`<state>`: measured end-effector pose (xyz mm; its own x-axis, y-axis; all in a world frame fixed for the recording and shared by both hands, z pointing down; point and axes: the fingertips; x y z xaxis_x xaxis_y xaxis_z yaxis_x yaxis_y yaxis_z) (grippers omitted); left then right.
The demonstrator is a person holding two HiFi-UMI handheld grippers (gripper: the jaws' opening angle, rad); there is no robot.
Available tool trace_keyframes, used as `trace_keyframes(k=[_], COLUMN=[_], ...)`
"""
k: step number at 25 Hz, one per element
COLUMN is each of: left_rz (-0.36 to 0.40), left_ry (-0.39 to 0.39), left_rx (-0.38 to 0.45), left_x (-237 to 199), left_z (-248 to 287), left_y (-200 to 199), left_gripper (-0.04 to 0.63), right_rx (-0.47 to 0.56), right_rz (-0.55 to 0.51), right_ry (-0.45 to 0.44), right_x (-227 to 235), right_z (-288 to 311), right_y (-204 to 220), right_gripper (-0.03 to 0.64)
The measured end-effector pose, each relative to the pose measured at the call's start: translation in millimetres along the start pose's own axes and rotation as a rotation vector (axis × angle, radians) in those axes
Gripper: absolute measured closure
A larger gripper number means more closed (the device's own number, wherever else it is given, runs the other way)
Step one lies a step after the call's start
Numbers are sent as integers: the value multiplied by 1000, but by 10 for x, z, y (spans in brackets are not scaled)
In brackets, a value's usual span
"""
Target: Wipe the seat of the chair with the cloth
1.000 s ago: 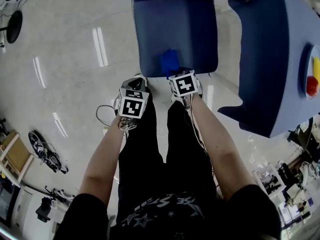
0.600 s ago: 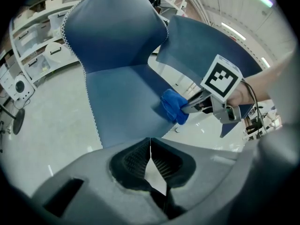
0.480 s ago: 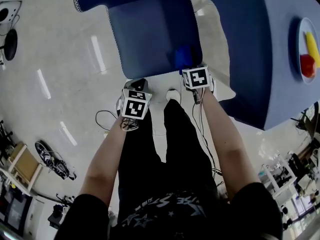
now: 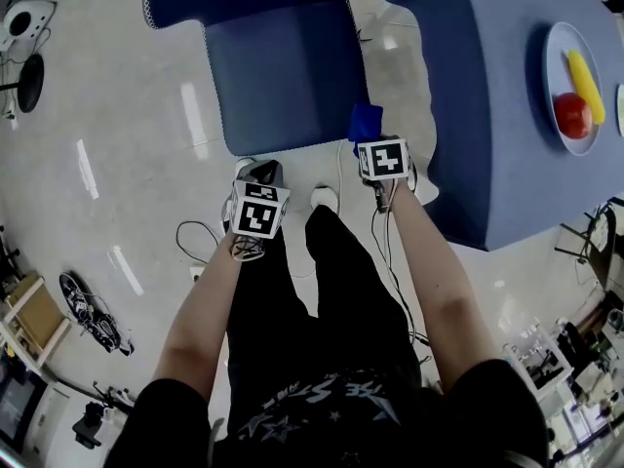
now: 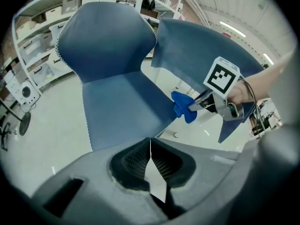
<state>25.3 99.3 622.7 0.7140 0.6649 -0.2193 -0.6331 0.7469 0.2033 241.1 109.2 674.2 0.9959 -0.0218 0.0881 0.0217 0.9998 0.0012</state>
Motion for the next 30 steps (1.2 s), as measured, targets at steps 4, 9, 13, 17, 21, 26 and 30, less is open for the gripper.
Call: trace_keyframes(k=[4, 9, 13, 17, 21, 26, 30], left_rz=[-77, -206, -269, -333, -348, -392, -387], left_ry=[-50, -105, -147, -161, -165, -151, -151], left_rx=[53, 155, 194, 241, 262, 311, 375], left_x=[138, 93, 53, 48, 115, 236, 340], left_z=[-365, -897, -1247, -1576, -1754, -1943, -2186], left_y=[-7, -20, 69, 162, 292, 414, 493], left_gripper=[574, 574, 574, 574, 574, 574, 574], right_rx=[12, 39, 75, 112, 171, 237, 270], right_rz=[-54, -180, -226, -226, -249, -297, -312], right_ry=[-40, -90, -118, -144, -167, -167, -163], right_x=[-22, -247, -404, -554, -735, -893, -1044], right_z=[-294, -713, -1056, -1359, -1655, -1981, -2152], right_y=[187, 190, 134, 36, -84, -119, -6], right_gripper=[552, 554, 554, 554, 554, 554, 554])
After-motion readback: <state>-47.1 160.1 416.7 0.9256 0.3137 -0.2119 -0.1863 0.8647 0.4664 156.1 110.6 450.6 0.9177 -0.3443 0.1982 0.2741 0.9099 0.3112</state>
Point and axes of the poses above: the fingertips, and each gripper's own axes: z forward along the fingers, x to its right, y out of its underside, and after that the axes turned 13 degrees about -x, right-handed
